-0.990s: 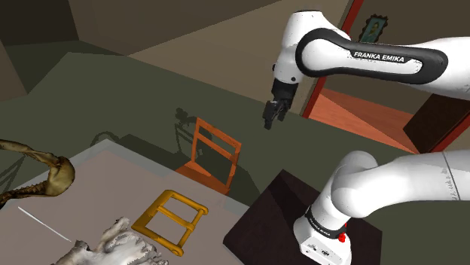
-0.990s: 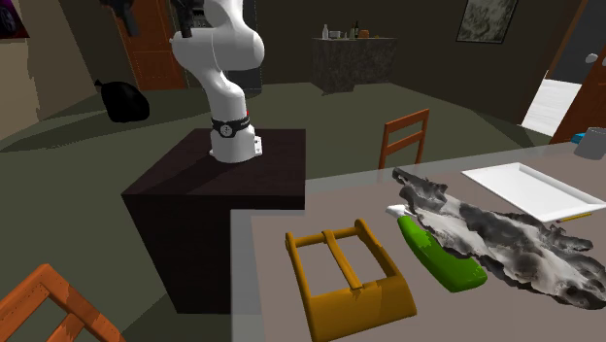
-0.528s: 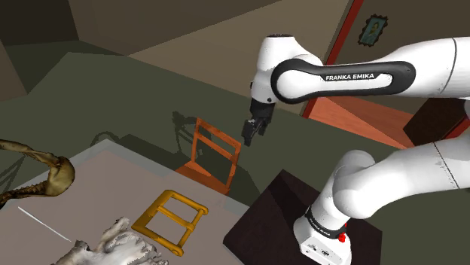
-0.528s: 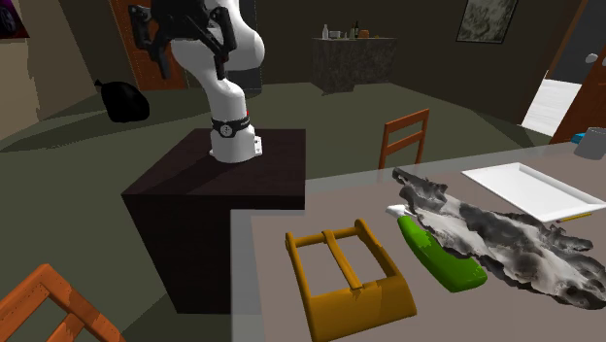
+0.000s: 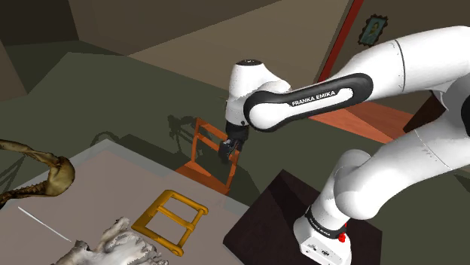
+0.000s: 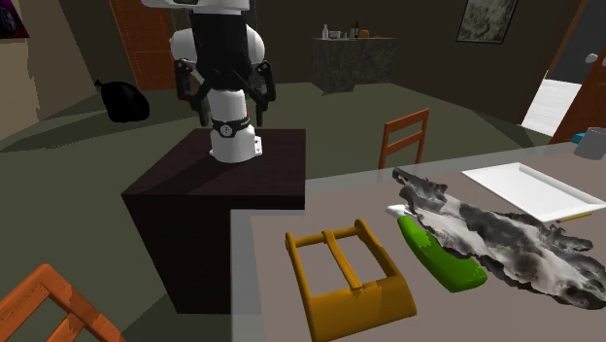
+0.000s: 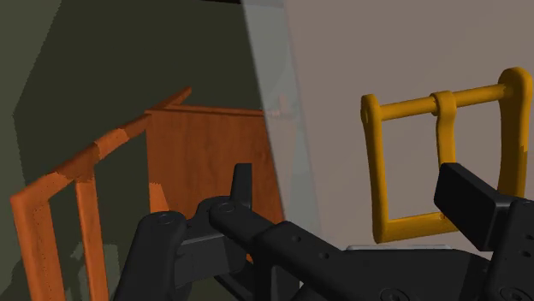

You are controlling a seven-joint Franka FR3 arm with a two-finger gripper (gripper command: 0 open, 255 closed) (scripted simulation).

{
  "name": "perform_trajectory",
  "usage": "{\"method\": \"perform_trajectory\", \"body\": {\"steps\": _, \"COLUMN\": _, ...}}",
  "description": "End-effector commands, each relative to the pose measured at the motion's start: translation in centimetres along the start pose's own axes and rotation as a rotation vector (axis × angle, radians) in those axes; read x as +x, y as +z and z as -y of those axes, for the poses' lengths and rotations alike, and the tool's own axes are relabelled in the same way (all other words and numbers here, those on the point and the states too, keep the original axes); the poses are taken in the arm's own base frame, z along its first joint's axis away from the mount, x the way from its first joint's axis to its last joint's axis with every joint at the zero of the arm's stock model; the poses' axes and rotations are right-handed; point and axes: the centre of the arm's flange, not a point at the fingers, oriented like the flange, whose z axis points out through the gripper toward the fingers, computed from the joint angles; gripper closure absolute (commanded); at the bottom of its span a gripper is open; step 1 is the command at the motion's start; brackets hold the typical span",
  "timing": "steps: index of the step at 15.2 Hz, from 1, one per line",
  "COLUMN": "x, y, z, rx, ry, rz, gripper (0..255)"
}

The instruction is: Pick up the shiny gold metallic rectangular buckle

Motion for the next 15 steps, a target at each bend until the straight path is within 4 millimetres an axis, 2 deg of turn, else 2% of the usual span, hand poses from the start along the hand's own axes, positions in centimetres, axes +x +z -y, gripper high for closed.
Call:
{"method": "perform_trajectory", "body": {"steps": 1, "x": 0.9, "y": 2.2, "z": 1.8, "rx": -0.001, "ry": -0.017, "rz": -0.005, "gripper": 0}}
{"method": "perform_trajectory", "body": {"steps": 15, "x": 6.8, "y": 14.7, "z": 14.0, "rx": -0.017, "ry": -0.136, "rz": -0.03, "gripper": 0}}
